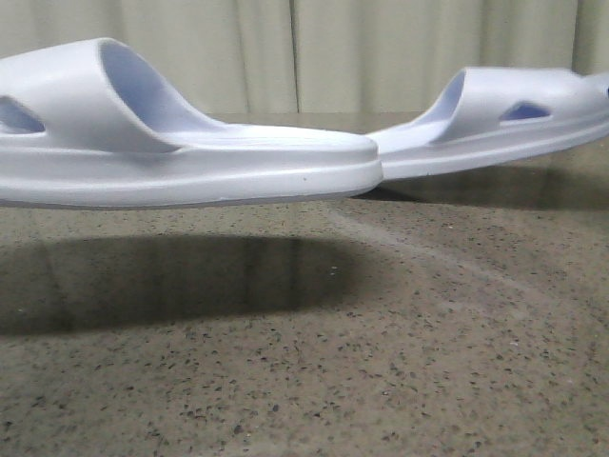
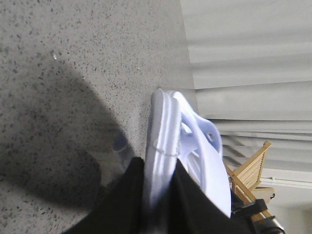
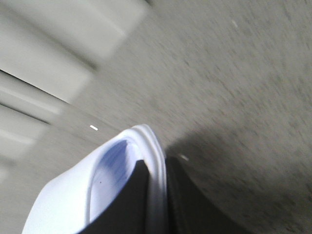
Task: Insert blue slippers together front up
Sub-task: 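Lift the slipper with the right gripper and raise it above the other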
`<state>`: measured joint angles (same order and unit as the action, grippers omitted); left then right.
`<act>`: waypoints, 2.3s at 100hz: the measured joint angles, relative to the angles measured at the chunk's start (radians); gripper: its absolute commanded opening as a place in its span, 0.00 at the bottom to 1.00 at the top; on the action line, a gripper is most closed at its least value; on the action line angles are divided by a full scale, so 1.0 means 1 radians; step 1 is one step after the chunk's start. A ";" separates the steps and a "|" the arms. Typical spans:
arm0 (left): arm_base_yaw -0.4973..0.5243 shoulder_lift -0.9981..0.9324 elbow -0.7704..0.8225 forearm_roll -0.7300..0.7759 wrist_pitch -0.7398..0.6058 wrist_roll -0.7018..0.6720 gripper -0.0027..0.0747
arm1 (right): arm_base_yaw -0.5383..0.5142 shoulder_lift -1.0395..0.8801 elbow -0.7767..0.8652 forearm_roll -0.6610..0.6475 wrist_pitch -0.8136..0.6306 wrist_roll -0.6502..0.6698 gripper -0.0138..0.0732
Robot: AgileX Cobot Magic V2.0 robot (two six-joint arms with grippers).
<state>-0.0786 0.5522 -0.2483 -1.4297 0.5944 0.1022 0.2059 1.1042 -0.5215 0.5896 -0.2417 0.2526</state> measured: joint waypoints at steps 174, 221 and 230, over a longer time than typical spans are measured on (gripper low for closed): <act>0.000 0.000 0.002 -0.286 0.106 0.226 0.06 | 0.000 -0.401 -0.110 0.079 0.655 -0.023 0.04; 0.000 0.000 0.002 -0.330 0.154 0.241 0.06 | -0.004 -0.368 -0.110 0.361 0.693 -0.293 0.04; 0.000 0.000 0.002 -0.330 0.156 0.241 0.06 | -0.006 -0.350 -0.110 0.429 0.693 -0.368 0.04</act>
<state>-0.0786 0.5522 -0.2468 -1.7600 0.7501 0.3433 0.2002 0.7538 -0.6317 1.0182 0.4516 -0.1154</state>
